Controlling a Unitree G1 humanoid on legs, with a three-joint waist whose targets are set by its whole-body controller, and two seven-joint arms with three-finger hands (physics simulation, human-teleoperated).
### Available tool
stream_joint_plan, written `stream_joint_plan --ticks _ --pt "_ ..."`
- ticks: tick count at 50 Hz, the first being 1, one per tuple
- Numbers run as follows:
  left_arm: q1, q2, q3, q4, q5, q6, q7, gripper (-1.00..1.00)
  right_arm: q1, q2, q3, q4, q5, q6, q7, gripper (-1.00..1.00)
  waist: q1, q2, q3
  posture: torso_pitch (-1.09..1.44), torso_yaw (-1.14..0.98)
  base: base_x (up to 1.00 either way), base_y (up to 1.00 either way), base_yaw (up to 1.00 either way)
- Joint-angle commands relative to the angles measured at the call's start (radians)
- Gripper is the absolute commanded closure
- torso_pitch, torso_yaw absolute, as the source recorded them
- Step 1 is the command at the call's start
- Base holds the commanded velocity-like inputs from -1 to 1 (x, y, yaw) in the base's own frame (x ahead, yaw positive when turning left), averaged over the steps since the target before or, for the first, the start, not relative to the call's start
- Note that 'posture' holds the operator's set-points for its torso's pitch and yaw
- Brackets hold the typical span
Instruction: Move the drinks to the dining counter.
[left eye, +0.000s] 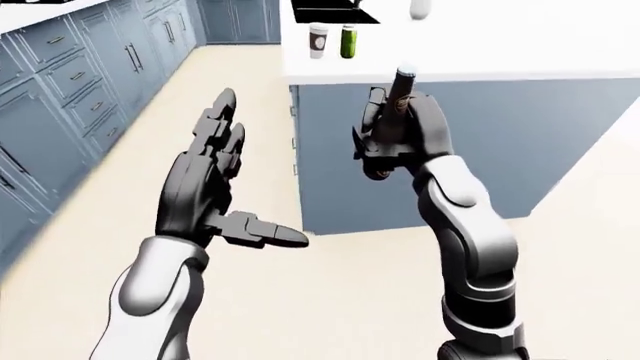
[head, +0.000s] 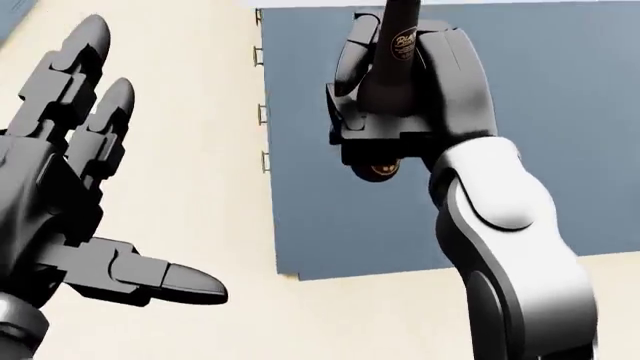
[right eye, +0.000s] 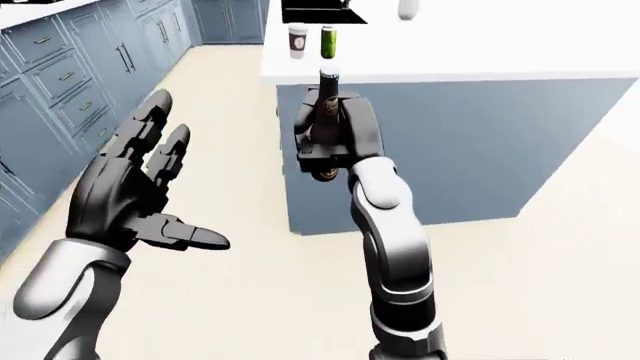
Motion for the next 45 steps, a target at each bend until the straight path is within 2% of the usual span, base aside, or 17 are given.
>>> stream_joint_plan --ticks 1,7,8,9,10,13,16,18,19,20,22,30,33,36,40,43,45 --pt "-0.034 0.013 0.021 -0.031 0.001 -0.022 0.003 -1.00 -0.042 0.000 -0.005 -0.028 -0.004 -0.039 -0.006 1.00 0.013 0.003 -0.027 0.00 0.00 0.00 -1.00 0.00" --pt "-0.027 0.011 0.024 -0.036 -0.002 -0.023 0.004 -1.00 -0.041 0.000 -0.003 -0.039 -0.003 -0.031 -0.008 1.00 0.001 0.074 -0.007 0.00 0.00 0.00 -1.00 0.00" --pt "-0.025 0.010 0.021 -0.034 -0.001 -0.027 0.005 -1.00 -0.039 0.002 -0.003 -0.037 -0.002 -0.035 -0.007 1.00 0.001 0.093 -0.012 0.00 0.00 0.00 -1.00 0.00" --pt "-0.027 0.010 0.023 -0.035 -0.003 -0.025 0.005 -1.00 -0.041 0.003 -0.002 -0.035 -0.002 -0.036 -0.008 1.00 0.015 0.141 -0.029 0.00 0.00 0.00 -1.00 0.00" --pt "-0.027 0.011 0.025 -0.035 -0.004 -0.024 0.004 -1.00 -0.042 0.003 -0.003 -0.032 -0.002 -0.038 -0.008 1.00 0.018 0.119 -0.008 0.00 0.00 0.00 -1.00 0.00" --pt "-0.022 0.011 0.024 -0.033 -0.004 -0.029 0.005 -1.00 -0.039 0.003 -0.002 -0.035 -0.001 -0.040 -0.008 1.00 0.009 0.132 -0.044 0.00 0.00 0.00 -1.00 0.00" --pt "-0.022 0.011 0.023 -0.030 -0.003 -0.033 0.006 -1.00 -0.041 0.004 -0.007 -0.031 0.004 -0.040 -0.010 1.00 0.013 0.114 -0.033 0.00 0.00 0.00 -1.00 0.00" --pt "-0.023 0.012 0.024 -0.030 -0.004 -0.033 0.005 -1.00 -0.037 0.004 -0.004 -0.031 0.004 -0.043 -0.011 1.00 0.015 0.076 -0.022 0.00 0.00 0.00 -1.00 0.00" --pt "-0.024 0.013 0.025 -0.031 -0.004 -0.031 0.005 -1.00 -0.037 0.004 -0.004 -0.030 0.004 -0.044 -0.011 1.00 0.015 0.037 -0.031 0.00 0.00 0.00 -1.00 0.00" --pt "-0.025 0.013 0.027 -0.031 -0.005 -0.031 0.005 -1.00 -0.038 0.004 -0.003 -0.032 0.004 -0.042 -0.011 1.00 0.007 -0.033 -0.052 0.00 0.00 0.00 -1.00 0.00" --pt "-0.023 0.014 0.028 -0.032 -0.006 -0.032 0.004 -1.00 -0.038 0.004 -0.003 -0.033 0.005 -0.041 -0.011 1.00 0.002 0.010 -0.027 0.00 0.00 0.00 -1.00 0.00" --pt "-0.021 0.014 0.027 -0.023 -0.004 -0.041 0.004 -1.00 -0.026 0.000 0.012 -0.044 -0.011 -0.056 0.004 1.00 -0.008 0.092 -0.007 0.00 0.00 0.00 -0.84 0.00" --pt "-0.022 0.014 0.033 -0.027 -0.007 -0.037 0.003 -1.00 -0.030 0.003 0.006 -0.054 -0.013 -0.045 0.010 1.00 0.015 0.043 -0.026 0.00 0.00 0.00 0.00 0.53" --pt "-0.027 0.019 0.038 -0.033 -0.010 -0.027 0.002 -1.00 -0.032 0.005 0.003 -0.052 -0.013 -0.047 0.011 1.00 0.019 0.053 -0.020 0.00 0.00 0.00 0.00 1.00" --pt "-0.036 0.024 0.040 -0.041 -0.014 -0.013 0.005 -1.00 -0.037 0.004 0.000 -0.064 -0.011 -0.035 0.012 1.00 0.029 -0.020 -0.025 0.00 0.00 0.00 0.00 1.00" --pt "-0.046 0.026 0.042 -0.044 -0.017 0.000 0.007 -1.00 -0.047 -0.001 0.001 -0.074 -0.010 -0.019 0.012 1.00 -0.006 0.007 -0.024 0.00 0.00 0.00 0.13 0.67" --pt "-0.078 0.034 0.048 -0.055 -0.023 0.036 0.012 -1.00 -0.066 -0.002 -0.008 -0.073 -0.008 -0.006 0.005 1.00 -0.013 0.121 -0.039 0.00 0.00 0.04 0.00 0.00"
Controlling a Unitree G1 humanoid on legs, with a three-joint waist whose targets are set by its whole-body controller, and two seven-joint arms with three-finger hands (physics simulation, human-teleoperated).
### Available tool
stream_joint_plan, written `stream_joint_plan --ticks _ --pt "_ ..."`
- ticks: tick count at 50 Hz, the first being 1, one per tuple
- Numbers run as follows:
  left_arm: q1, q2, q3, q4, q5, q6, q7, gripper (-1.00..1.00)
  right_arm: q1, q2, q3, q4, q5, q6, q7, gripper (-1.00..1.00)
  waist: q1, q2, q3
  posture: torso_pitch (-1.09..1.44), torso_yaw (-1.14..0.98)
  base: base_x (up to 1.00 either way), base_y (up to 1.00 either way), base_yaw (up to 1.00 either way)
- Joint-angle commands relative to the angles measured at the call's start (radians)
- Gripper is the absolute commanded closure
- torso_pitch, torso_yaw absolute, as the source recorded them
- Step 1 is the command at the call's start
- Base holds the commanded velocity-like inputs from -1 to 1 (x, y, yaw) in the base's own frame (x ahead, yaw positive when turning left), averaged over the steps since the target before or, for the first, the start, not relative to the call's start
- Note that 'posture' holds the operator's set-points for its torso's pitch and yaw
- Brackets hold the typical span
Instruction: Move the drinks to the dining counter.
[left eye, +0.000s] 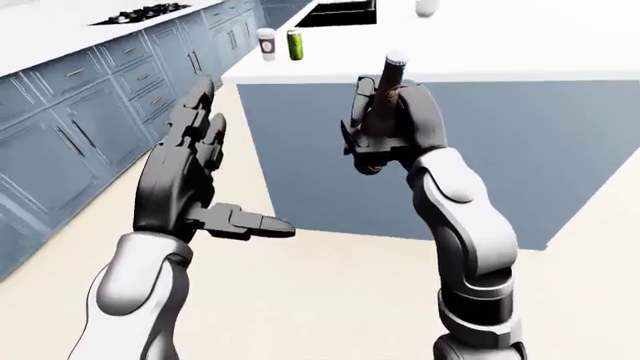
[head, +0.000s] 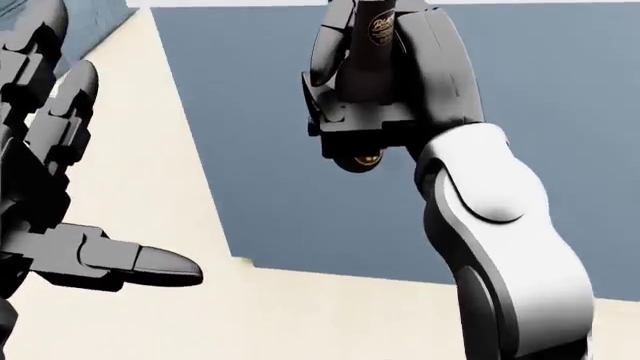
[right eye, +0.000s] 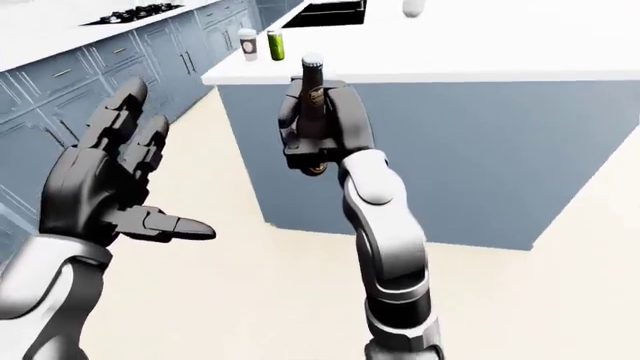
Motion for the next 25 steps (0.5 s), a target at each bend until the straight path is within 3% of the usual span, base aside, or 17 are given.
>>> stream_joint_plan --ticks 1,2,3,5,6,7,8,9,10,12,17,25 --pt "-0.054 0.008 -0.007 -0.031 -0.018 0.006 -0.001 -1.00 -0.034 -0.015 -0.041 -0.055 -0.004 -0.016 -0.020 1.00 -0.002 -0.009 -0.012 0.00 0.00 0.48 -0.06 0.00" --pt "-0.063 0.011 -0.007 -0.032 -0.021 0.013 0.002 -1.00 -0.037 -0.018 -0.036 -0.058 -0.005 -0.013 -0.019 1.00 0.015 -0.022 0.008 0.00 0.00 0.57 -0.06 0.00" --pt "-0.072 0.013 -0.006 -0.037 -0.025 0.024 0.005 -1.00 -0.048 -0.019 -0.039 -0.064 -0.003 0.000 -0.021 1.00 0.010 -0.040 0.008 0.00 0.00 0.68 -0.06 0.00" --pt "-0.082 0.018 -0.003 -0.038 -0.031 0.031 0.008 -1.00 -0.061 -0.021 -0.038 -0.080 0.000 0.022 -0.024 1.00 -0.003 -0.101 0.038 0.00 0.00 0.86 -0.06 0.00" --pt "-0.084 0.019 -0.001 -0.038 -0.034 0.033 0.010 -1.00 -0.066 -0.021 -0.037 -0.090 0.001 0.035 -0.025 1.00 -0.003 -0.153 0.019 0.00 0.00 0.90 -0.06 0.00" --pt "-0.084 0.019 0.001 -0.034 -0.036 0.028 0.010 -1.00 -0.068 -0.021 -0.035 -0.087 0.000 0.034 -0.026 1.00 0.031 -0.107 0.087 0.00 0.00 0.90 -0.06 0.00" --pt "-0.084 0.020 0.003 -0.036 -0.039 0.029 0.011 -1.00 -0.070 -0.022 -0.033 -0.084 -0.001 0.031 -0.025 1.00 0.032 -0.084 0.043 0.00 0.00 0.90 -0.06 0.00" --pt "-0.081 0.022 0.010 -0.035 -0.044 0.025 0.010 -1.00 -0.072 -0.022 -0.032 -0.081 -0.002 0.028 -0.025 1.00 0.031 -0.080 0.017 0.00 0.00 0.90 -0.06 0.00" --pt "-0.080 0.024 0.016 -0.037 -0.048 0.027 0.011 -1.00 -0.073 -0.021 -0.030 -0.079 -0.003 0.027 -0.024 1.00 0.039 -0.073 0.006 0.00 0.00 0.90 -0.06 0.00" --pt "-0.075 0.027 0.022 -0.032 -0.054 0.018 0.011 -1.00 -0.076 -0.020 -0.030 -0.074 -0.006 0.024 -0.023 1.00 0.054 -0.052 0.005 0.00 0.00 0.89 -0.06 0.00" --pt "-0.081 0.037 0.033 -0.040 -0.073 0.031 0.022 -1.00 -0.090 -0.016 -0.024 -0.074 -0.015 0.033 -0.018 1.00 0.071 -0.019 0.026 0.00 0.00 0.90 -0.04 0.00" --pt "-0.080 0.060 0.074 -0.055 -0.113 0.045 0.030 -1.00 -0.104 -0.008 -0.019 -0.091 -0.026 0.057 -0.010 1.00 0.040 -0.024 -0.001 0.00 0.00 0.90 0.00 0.00"
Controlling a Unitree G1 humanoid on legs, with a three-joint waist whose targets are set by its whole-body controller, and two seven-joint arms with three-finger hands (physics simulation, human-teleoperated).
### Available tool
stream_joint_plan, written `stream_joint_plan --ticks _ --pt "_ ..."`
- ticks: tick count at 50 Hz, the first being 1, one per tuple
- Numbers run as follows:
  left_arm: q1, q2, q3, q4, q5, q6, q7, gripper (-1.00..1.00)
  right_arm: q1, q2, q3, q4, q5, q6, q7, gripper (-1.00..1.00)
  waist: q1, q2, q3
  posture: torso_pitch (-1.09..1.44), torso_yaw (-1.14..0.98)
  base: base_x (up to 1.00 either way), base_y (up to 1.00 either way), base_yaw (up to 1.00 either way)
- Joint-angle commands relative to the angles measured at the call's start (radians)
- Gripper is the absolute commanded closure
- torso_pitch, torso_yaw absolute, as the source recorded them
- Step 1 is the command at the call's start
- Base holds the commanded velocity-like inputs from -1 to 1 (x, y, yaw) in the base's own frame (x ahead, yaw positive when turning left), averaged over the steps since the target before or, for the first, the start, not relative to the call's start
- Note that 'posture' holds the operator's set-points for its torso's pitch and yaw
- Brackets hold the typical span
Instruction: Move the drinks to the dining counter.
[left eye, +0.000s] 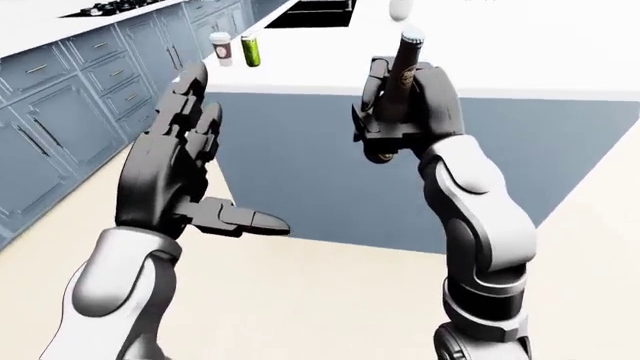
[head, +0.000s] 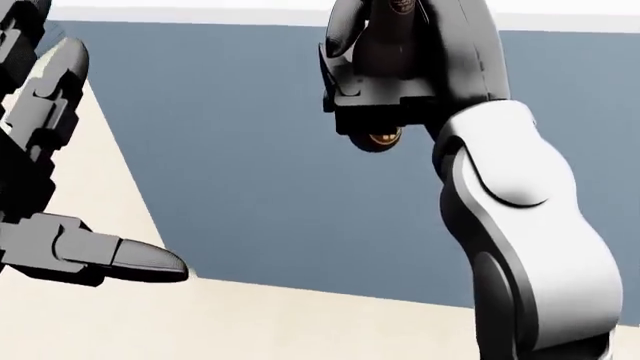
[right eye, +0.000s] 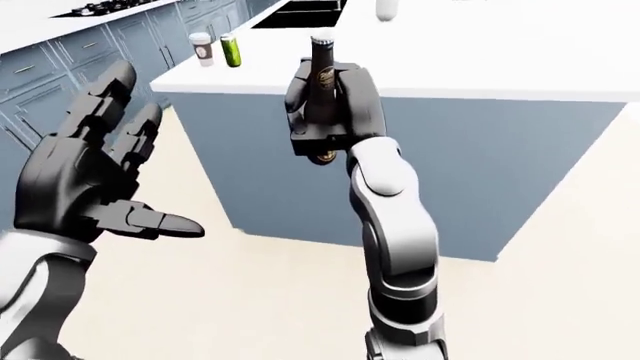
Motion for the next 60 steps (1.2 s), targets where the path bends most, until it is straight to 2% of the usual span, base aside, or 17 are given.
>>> stream_joint_plan --ticks 1,9,10,16,20,22,23,24,32,36,38,45,46,48,54,57,60 --pt "-0.024 0.012 0.016 -0.024 -0.006 -0.017 0.014 -1.00 -0.046 0.006 0.012 -0.039 0.006 -0.031 0.005 1.00 0.002 -0.011 -0.021 0.00 0.00 0.90 0.00 0.00" --pt "-0.025 0.028 0.031 -0.038 -0.037 -0.002 0.030 -1.00 -0.048 0.014 0.003 -0.038 0.017 -0.035 0.002 1.00 -0.016 0.027 -0.039 0.00 0.00 0.83 0.00 0.00" --pt "-0.023 0.029 0.032 -0.038 -0.040 -0.003 0.031 -1.00 -0.045 0.015 0.003 -0.040 0.020 -0.038 -0.001 1.00 0.001 0.002 -0.032 0.00 0.00 0.34 0.00 0.40" --pt "-0.026 0.036 0.035 -0.041 -0.053 0.002 0.042 -1.00 -0.057 0.007 -0.008 -0.036 0.036 -0.038 -0.015 1.00 0.019 0.014 -0.030 0.00 0.00 0.33 0.00 1.00" --pt "-0.031 0.041 0.032 -0.035 -0.057 -0.002 0.047 -1.00 -0.071 -0.001 -0.010 -0.039 0.045 -0.019 -0.033 1.00 -0.018 -0.024 -0.028 0.00 0.00 0.30 0.00 0.79" --pt "-0.035 0.042 0.031 -0.038 -0.060 0.004 0.050 -1.00 -0.076 -0.005 -0.012 -0.035 0.046 -0.016 -0.042 1.00 -0.054 -0.085 -0.067 0.00 0.00 0.10 0.03 0.00" --pt "-0.036 0.043 0.033 -0.039 -0.062 0.007 0.051 -1.00 -0.078 -0.006 -0.010 -0.038 0.046 -0.013 -0.045 1.00 -0.048 -0.036 -0.026 0.00 0.00 0.09 0.00 0.00" --pt "-0.036 0.044 0.034 -0.038 -0.062 0.006 0.051 -1.00 -0.079 -0.007 -0.009 -0.040 0.046 -0.009 -0.046 1.00 -0.048 -0.047 -0.016 0.00 0.00 0.23 0.00 0.00" --pt "-0.026 0.046 0.044 -0.044 -0.073 0.004 0.053 -1.00 -0.070 -0.004 -0.001 -0.039 0.047 -0.024 -0.040 1.00 -0.077 0.026 -0.012 0.00 0.00 0.62 0.00 0.00" --pt "-0.022 0.050 0.056 -0.050 -0.084 0.007 0.054 -1.00 -0.068 0.001 0.001 -0.052 0.048 -0.016 -0.035 1.00 -0.069 0.079 -0.059 0.00 0.00 0.08 0.00 0.00" --pt "-0.019 0.051 0.056 -0.049 -0.087 0.003 0.055 -1.00 -0.067 0.002 -0.002 -0.045 0.049 -0.025 -0.036 1.00 -0.072 0.087 -0.019 0.00 0.00 0.00 0.00 0.00" --pt "-0.023 0.056 0.057 -0.046 -0.094 0.004 0.062 -1.00 -0.070 -0.003 -0.004 -0.039 0.049 -0.020 -0.043 1.00 -0.062 -0.028 -0.026 0.00 0.00 0.00 0.00 0.00" --pt "-0.020 0.056 0.050 -0.043 -0.091 -0.003 0.063 -1.00 -0.070 -0.003 -0.005 -0.036 0.050 -0.020 -0.042 1.00 -0.059 -0.005 -0.052 0.00 0.00 0.07 -0.01 0.00" --pt "-0.013 0.054 0.041 -0.039 -0.086 -0.011 0.062 -1.00 -0.068 -0.004 -0.008 -0.046 0.054 -0.012 -0.042 1.00 -0.068 -0.017 -0.011 0.00 0.00 0.42 -0.10 0.00" --pt "-0.015 0.054 0.045 -0.036 -0.084 -0.013 0.058 -1.00 -0.067 -0.008 -0.008 -0.045 0.056 -0.023 -0.043 1.00 -0.071 -0.002 -0.019 0.00 0.00 0.26 -0.06 0.00" --pt "-0.010 0.053 0.051 -0.039 -0.086 -0.013 0.056 -1.00 -0.063 -0.010 -0.006 -0.049 0.054 -0.025 -0.043 1.00 -0.063 0.059 -0.035 0.00 0.00 0.00 0.00 0.00" --pt "-0.012 0.055 0.058 -0.045 -0.092 -0.006 0.057 -1.00 -0.067 -0.009 -0.007 -0.053 0.054 -0.021 -0.044 1.00 -0.056 0.040 -0.034 0.00 0.00 0.00 0.00 0.00"
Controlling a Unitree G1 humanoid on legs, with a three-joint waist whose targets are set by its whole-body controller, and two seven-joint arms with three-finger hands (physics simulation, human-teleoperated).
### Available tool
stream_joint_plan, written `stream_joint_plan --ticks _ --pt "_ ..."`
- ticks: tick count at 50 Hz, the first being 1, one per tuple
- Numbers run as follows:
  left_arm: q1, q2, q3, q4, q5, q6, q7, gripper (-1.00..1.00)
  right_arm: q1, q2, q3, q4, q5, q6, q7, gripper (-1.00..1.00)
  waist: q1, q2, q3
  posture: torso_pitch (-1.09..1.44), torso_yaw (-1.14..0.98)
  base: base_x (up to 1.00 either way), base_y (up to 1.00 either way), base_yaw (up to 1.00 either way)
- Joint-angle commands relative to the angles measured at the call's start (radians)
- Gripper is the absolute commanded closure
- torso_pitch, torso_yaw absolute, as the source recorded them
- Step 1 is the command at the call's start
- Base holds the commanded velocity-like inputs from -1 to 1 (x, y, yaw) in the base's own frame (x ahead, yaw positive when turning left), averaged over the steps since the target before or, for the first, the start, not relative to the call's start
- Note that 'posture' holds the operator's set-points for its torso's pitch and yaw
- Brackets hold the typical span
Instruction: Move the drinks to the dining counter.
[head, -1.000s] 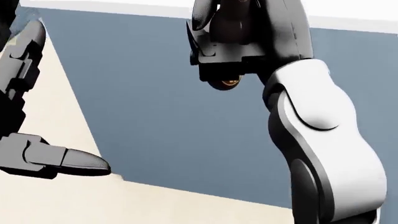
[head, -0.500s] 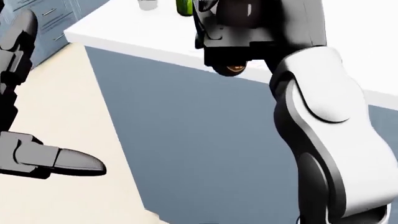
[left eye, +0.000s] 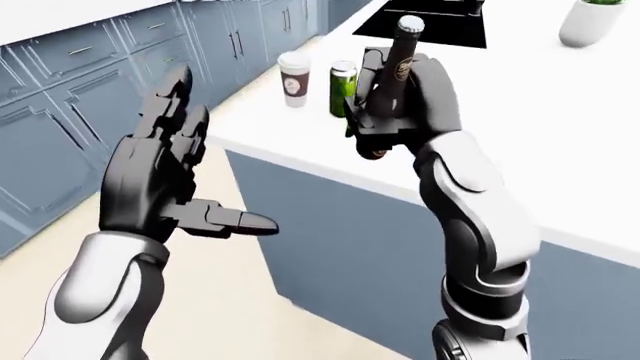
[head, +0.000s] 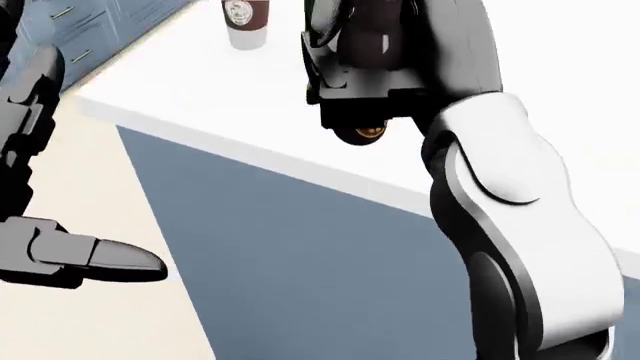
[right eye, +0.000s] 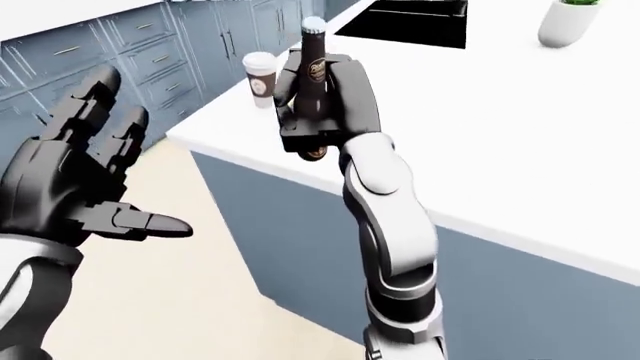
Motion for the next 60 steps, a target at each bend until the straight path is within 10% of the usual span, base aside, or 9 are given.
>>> stream_joint_plan --ticks 1,4,5,13,15,24,25,31,60 --pt "-0.032 0.008 0.005 -0.038 -0.006 -0.019 0.003 -1.00 -0.043 -0.009 -0.025 -0.040 -0.009 -0.023 -0.012 1.00 -0.005 0.017 -0.040 0.00 0.00 0.00 0.00 0.00" --pt "-0.025 0.008 0.003 -0.033 -0.005 -0.030 0.003 -1.00 -0.043 -0.006 -0.028 -0.035 -0.001 -0.017 -0.017 1.00 0.008 -0.013 -0.056 0.00 0.00 0.00 -0.26 0.00" --pt "-0.024 0.008 0.003 -0.033 -0.005 -0.032 0.003 -1.00 -0.041 -0.007 -0.028 -0.031 0.000 -0.018 -0.019 1.00 -0.026 0.033 -0.040 0.00 0.00 0.00 0.00 -0.88" --pt "-0.017 0.006 -0.002 -0.029 -0.001 -0.041 0.002 -1.00 -0.038 -0.015 -0.033 -0.027 0.012 -0.023 -0.023 1.00 -0.009 -0.053 -0.078 0.00 0.00 0.00 0.00 -1.00" --pt "-0.021 0.006 -0.002 -0.030 -0.001 -0.038 0.003 -1.00 -0.038 -0.022 -0.016 -0.023 -0.004 -0.026 -0.021 1.00 0.013 -0.048 -0.023 0.00 0.00 0.00 0.00 -0.50" --pt "0.003 0.004 0.020 -0.057 -0.016 -0.033 -0.002 -1.00 -0.034 -0.004 -0.007 -0.026 -0.034 -0.032 0.007 1.00 -0.019 0.058 -0.041 0.00 0.00 0.00 0.00 0.00" --pt "-0.001 0.002 0.010 -0.067 -0.016 -0.026 0.004 -1.00 -0.055 -0.004 -0.008 0.065 -0.048 -0.078 0.005 1.00 -0.014 0.005 -0.029 0.00 0.00 0.00 0.00 0.00" --pt "-0.009 0.009 0.029 -0.078 -0.032 -0.009 0.004 -1.00 -0.086 0.010 -0.007 0.143 -0.073 -0.110 0.003 1.00 0.003 -0.011 -0.052 0.00 0.00 0.00 0.00 0.00" --pt "0.000 0.024 0.038 -0.077 -0.052 -0.019 0.015 -1.00 -0.078 0.033 -0.011 0.523 -0.131 -0.333 -0.113 1.00 0.002 -0.003 -0.049 0.00 0.00 0.00 0.00 0.00"
